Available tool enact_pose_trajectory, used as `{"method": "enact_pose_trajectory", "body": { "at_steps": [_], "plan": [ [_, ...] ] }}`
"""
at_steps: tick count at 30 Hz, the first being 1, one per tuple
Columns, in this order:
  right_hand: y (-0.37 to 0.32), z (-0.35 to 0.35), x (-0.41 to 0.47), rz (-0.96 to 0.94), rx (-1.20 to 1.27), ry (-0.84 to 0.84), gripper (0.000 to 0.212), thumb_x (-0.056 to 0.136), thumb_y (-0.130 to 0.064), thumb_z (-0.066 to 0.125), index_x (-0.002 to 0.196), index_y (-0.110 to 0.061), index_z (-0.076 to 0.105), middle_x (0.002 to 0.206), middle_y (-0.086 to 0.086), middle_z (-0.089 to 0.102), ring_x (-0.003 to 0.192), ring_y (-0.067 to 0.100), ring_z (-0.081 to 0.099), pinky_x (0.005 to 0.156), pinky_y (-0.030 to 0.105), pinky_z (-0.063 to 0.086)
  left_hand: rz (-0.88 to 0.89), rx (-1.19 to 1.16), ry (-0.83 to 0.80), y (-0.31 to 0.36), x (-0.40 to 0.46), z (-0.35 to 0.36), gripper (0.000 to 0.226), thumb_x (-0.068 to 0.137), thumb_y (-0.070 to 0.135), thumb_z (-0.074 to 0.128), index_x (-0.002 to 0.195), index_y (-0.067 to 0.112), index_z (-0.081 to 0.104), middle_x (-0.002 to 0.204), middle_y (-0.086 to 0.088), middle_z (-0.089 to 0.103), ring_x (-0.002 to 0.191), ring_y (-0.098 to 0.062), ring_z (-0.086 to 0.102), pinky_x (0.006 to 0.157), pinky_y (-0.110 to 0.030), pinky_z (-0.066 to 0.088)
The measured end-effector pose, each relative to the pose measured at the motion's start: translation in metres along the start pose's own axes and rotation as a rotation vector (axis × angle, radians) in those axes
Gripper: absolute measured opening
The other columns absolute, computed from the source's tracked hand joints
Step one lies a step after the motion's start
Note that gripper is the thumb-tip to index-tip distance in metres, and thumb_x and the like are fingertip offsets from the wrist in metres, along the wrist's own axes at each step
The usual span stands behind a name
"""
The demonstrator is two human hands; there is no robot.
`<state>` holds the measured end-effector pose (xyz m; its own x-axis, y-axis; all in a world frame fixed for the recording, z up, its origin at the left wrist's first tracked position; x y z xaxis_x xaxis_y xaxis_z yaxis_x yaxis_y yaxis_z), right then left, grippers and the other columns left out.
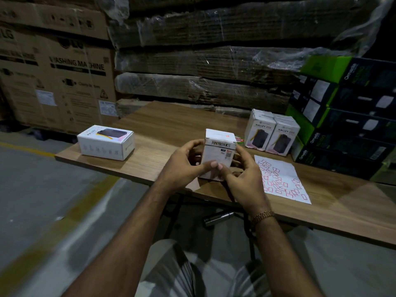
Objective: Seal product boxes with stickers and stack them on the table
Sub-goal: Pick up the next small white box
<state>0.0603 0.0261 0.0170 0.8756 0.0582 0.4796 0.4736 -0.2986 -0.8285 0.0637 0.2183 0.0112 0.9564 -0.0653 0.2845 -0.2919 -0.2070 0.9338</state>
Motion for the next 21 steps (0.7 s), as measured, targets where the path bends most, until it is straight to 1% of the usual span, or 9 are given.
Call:
{"method": "enact_pose_trajectory", "body": {
  "at_steps": [3, 5, 7, 9, 11, 15, 17, 19, 21],
  "plan": [
    [0.006, -0.001, 0.0, 0.077, 0.084, 0.027, 0.06, 0.091, -0.042, 0.081, 0.143, -0.03, 0.054, 0.128, -0.01, 0.071, 0.116, 0.003, 0.069, 0.088, 0.035, 0.065, -0.024, -0.042, 0.057, 0.001, 0.001, -0.003, 0.093, 0.083, 0.041, 0.09, 0.161, 0.032, 0.039, 0.133, 0.004, 0.07, 0.11, -0.005, 0.074, 0.095, -0.036, 0.064],
    [0.009, -0.001, 0.001, 0.12, 0.114, 0.043, 0.055, 0.09, -0.048, 0.08, 0.136, -0.029, 0.055, 0.124, -0.008, 0.073, 0.114, 0.005, 0.071, 0.09, 0.035, 0.064, -0.037, -0.077, 0.076, -0.002, 0.002, -0.004, 0.102, 0.08, 0.048, 0.092, 0.163, 0.035, 0.034, 0.134, 0.003, 0.069, 0.108, -0.011, 0.076, 0.097, -0.042, 0.063],
    [0.011, -0.001, 0.001, 0.141, 0.111, 0.039, 0.053, 0.091, -0.05, 0.079, 0.132, -0.028, 0.054, 0.123, -0.007, 0.073, 0.114, 0.006, 0.071, 0.089, 0.032, 0.064, -0.05, -0.08, 0.083, -0.006, 0.002, -0.005, 0.108, 0.072, 0.06, 0.092, 0.161, 0.038, 0.035, 0.136, 0.001, 0.068, 0.11, -0.017, 0.077, 0.099, -0.047, 0.062],
    [0.011, 0.0, 0.001, 0.138, 0.098, 0.026, 0.054, 0.09, -0.05, 0.08, 0.132, -0.029, 0.054, 0.124, -0.007, 0.072, 0.114, 0.007, 0.071, 0.09, 0.033, 0.064, -0.064, -0.062, 0.089, -0.008, 0.001, -0.007, 0.107, 0.068, 0.067, 0.09, 0.157, 0.041, 0.038, 0.136, 0.002, 0.068, 0.111, -0.018, 0.076, 0.098, -0.047, 0.063],
    [0.011, 0.001, 0.001, 0.121, 0.101, 0.0, 0.059, 0.087, -0.048, 0.084, 0.135, -0.03, 0.054, 0.128, -0.009, 0.071, 0.114, 0.007, 0.071, 0.091, 0.038, 0.064, -0.067, -0.051, 0.113, -0.008, 0.001, -0.009, 0.099, 0.067, 0.071, 0.088, 0.15, 0.042, 0.043, 0.133, 0.006, 0.069, 0.11, -0.018, 0.076, 0.097, -0.048, 0.063],
    [0.004, 0.002, -0.002, 0.091, 0.117, -0.059, 0.083, 0.072, -0.059, 0.089, 0.142, -0.038, 0.052, 0.14, -0.017, 0.063, 0.109, 0.013, 0.073, 0.084, 0.041, 0.066, -0.069, -0.019, 0.216, -0.007, 0.0, -0.016, 0.073, 0.072, 0.076, 0.083, 0.126, 0.037, 0.054, 0.126, 0.01, 0.07, 0.115, -0.011, 0.071, 0.096, -0.048, 0.063],
    [0.001, 0.002, -0.003, 0.091, 0.148, -0.067, 0.085, 0.073, -0.058, 0.09, 0.145, -0.037, 0.051, 0.144, -0.014, 0.061, 0.105, 0.013, 0.075, 0.079, 0.038, 0.067, -0.086, -0.007, 0.206, -0.005, -0.002, -0.015, 0.072, 0.07, 0.086, 0.076, 0.12, 0.037, 0.06, 0.127, 0.011, 0.07, 0.115, -0.011, 0.071, 0.095, -0.047, 0.064],
    [0.001, 0.0, -0.002, 0.097, 0.16, -0.041, 0.081, 0.075, -0.058, 0.084, 0.146, -0.033, 0.053, 0.143, -0.011, 0.06, 0.101, 0.008, 0.075, 0.073, 0.03, 0.065, -0.113, -0.041, 0.136, -0.001, -0.003, -0.009, 0.073, 0.07, 0.094, 0.067, 0.118, 0.039, 0.068, 0.122, 0.008, 0.075, 0.111, -0.014, 0.074, 0.094, -0.047, 0.064],
    [0.002, -0.002, 0.001, 0.101, 0.131, 0.002, 0.086, 0.074, -0.071, 0.079, 0.146, -0.031, 0.057, 0.145, -0.005, 0.058, 0.105, 0.006, 0.072, 0.073, 0.024, 0.063, -0.165, -0.119, 0.069, 0.002, -0.006, -0.003, 0.07, 0.081, 0.089, 0.055, 0.113, 0.029, 0.075, 0.105, 0.002, 0.081, 0.097, -0.016, 0.078, 0.086, -0.041, 0.066]
  ]
}}
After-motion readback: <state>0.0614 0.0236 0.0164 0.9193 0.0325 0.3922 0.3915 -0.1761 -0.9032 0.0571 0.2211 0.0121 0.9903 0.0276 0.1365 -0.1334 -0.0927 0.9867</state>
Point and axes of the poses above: each hand's wrist, its own x-axis towards the middle knuckle, its own z-axis out of the palm, y = z × x, the point moved 8 cm from there along x, towards the middle knuckle
